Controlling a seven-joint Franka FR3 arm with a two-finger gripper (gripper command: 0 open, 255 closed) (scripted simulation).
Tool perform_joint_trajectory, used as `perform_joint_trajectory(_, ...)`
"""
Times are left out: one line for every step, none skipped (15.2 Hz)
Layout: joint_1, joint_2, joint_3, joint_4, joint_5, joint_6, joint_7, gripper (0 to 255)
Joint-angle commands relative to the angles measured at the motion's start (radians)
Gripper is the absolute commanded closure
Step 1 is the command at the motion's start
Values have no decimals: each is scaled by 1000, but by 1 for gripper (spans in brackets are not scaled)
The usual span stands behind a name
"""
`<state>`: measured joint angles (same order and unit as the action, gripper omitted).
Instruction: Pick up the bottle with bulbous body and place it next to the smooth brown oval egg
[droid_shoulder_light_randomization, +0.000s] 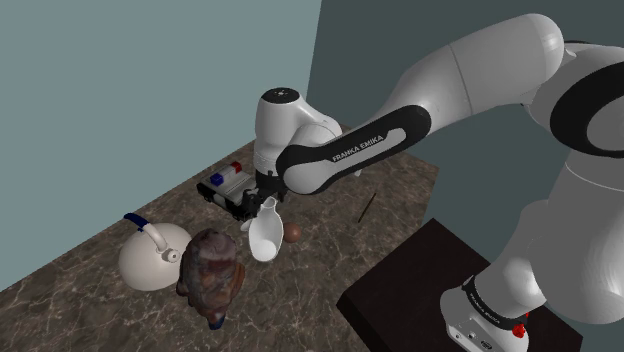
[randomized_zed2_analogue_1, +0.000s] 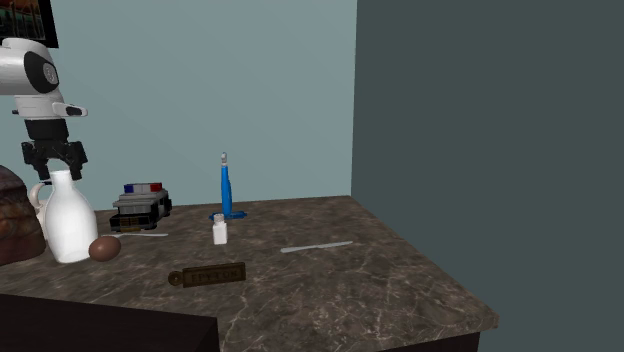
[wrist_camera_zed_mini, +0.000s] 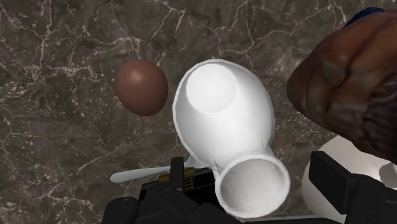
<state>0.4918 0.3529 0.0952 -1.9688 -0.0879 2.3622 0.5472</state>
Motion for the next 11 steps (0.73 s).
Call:
perform_joint_trajectory(0,0,0,0,0,0,0,0)
perform_joint_trajectory(-1,-22,2,5,4,-27,-3,0)
perform_joint_trajectory(-1,-43,4,12,8,-54,-5,0)
perform_joint_trajectory(-2,-63,5,20,12,-82,-8,0)
perform_joint_trajectory(-2,-78,7,27,14,-104,-9,0)
perform_joint_trajectory(-2,-78,7,27,14,-104,-9,0)
perform_joint_trajectory(-2,-78,7,27,14,-104,-9,0)
perform_joint_trajectory(-2,-78,7,27,14,-104,-9,0)
perform_joint_trajectory(-2,-78,7,27,14,-104,-9,0)
perform_joint_trajectory(-2,-78,7,27,14,-104,-9,0)
perform_joint_trajectory(-2,-78,7,27,14,-104,-9,0)
